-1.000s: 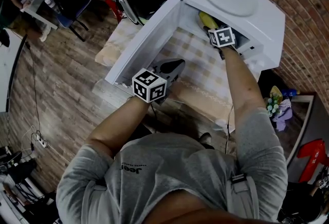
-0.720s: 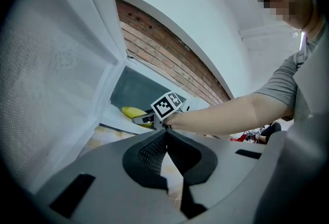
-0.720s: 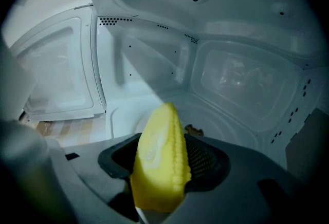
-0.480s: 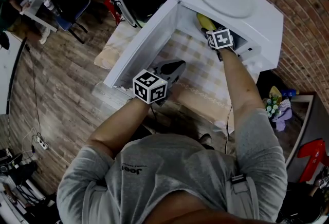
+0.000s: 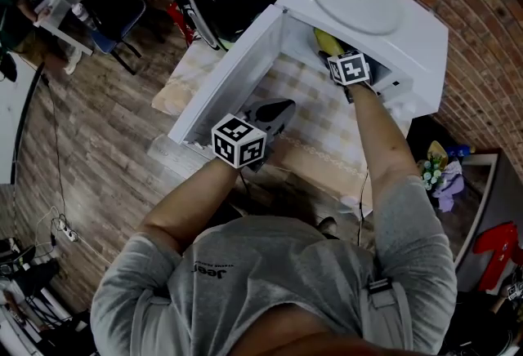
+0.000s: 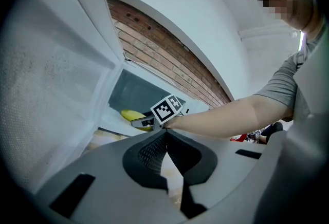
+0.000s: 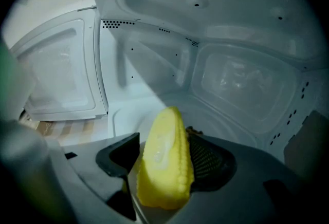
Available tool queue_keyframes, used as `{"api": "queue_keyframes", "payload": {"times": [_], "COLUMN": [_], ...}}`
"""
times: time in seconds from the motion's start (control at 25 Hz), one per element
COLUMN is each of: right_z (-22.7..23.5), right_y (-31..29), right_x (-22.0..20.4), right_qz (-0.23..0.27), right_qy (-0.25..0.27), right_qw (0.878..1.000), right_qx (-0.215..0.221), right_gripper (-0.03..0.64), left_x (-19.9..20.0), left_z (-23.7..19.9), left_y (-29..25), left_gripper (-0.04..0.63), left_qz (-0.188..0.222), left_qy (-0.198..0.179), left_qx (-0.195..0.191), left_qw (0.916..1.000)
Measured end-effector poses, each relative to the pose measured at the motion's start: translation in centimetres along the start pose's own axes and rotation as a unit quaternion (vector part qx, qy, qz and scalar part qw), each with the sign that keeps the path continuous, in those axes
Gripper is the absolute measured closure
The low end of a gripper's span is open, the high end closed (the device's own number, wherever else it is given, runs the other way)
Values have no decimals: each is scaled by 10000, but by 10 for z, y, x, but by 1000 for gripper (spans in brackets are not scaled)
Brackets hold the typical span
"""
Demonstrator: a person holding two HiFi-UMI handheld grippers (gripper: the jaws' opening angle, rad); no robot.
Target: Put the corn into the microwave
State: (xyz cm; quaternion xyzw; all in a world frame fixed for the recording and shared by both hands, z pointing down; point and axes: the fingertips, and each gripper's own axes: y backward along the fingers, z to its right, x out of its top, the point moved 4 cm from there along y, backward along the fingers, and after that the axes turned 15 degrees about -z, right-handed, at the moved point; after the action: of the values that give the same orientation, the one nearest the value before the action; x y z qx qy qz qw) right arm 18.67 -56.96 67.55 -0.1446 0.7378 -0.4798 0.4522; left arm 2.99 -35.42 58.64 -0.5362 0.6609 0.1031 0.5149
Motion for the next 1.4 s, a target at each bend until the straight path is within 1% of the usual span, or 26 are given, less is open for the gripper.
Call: {"api": "queue_keyframes", "payload": {"times": [0.08,0.36,0.68,0.96,1.24,1.4], "right_z": [-1,-1,-6,-8,-28,-43], "right_y": [-2,15,28,50,78,97], "right_x": [1,7,8,-3,-17,-29], "right_qz": [43,264,398,584,822,955], "right_qy": [66,132,117,49,-40,32], "right_qw": [10000,9993,9989,9970,9963,9954], "right_qx": [14,-221,-218,-499,-241,-65], "right_gripper": [316,314,314,314,314,314], "left_x": [2,9,18,27,36,39], "left_z": [0,0,2,5,11,13], "left_y": [0,1,0,3,7,10], "left_gripper": [581,581,581,581,581,581], "left_qz": [17,85,150,182,237,254], "left_qy": [-16,-66,-96,-153,-212,-223], "left_qx": [-4,-8,-28,-1,28,45], "left_qw": [10000,9999,9998,9997,9995,9994]}}
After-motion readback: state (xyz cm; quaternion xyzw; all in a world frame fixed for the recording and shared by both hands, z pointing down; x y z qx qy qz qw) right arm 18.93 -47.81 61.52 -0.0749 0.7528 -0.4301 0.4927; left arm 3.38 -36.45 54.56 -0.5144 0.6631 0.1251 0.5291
